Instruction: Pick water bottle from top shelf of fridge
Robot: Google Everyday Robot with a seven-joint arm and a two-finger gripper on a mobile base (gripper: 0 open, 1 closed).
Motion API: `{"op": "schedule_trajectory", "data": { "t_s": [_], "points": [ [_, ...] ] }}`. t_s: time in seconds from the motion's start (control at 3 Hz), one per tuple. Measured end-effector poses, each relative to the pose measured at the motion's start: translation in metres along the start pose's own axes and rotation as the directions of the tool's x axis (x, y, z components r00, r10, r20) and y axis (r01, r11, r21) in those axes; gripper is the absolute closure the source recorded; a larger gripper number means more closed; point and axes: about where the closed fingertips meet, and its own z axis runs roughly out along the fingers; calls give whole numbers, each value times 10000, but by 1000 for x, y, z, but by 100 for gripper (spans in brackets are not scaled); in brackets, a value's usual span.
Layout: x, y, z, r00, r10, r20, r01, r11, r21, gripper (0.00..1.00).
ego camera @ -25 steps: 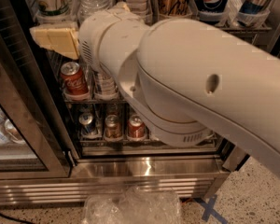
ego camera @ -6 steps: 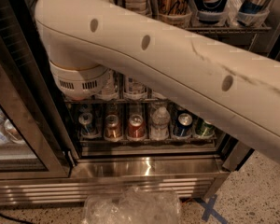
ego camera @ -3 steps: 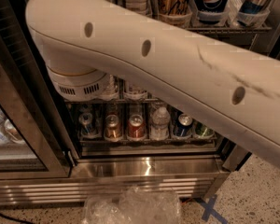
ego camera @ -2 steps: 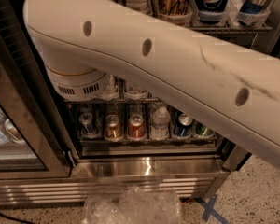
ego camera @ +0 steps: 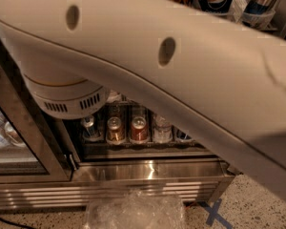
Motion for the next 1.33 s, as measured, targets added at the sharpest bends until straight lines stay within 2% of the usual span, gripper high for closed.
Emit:
{"op": "schedule_trajectory", "data": {
  "t_s": [0.33, 0.67, 1.0, 1.33],
  "points": [
    [-3, 7, -13, 9999, -79, -75, 77, 9997, -227, 100],
    [1, 8, -14, 9999, -79, -75, 77, 9997, -227, 100],
    [27, -13, -37, 9972, 337, -666, -342, 9994, -74, 100],
    [87, -39, -53, 9632, 1742, -2047, -1793, 9838, -68, 100]
  ]
}}
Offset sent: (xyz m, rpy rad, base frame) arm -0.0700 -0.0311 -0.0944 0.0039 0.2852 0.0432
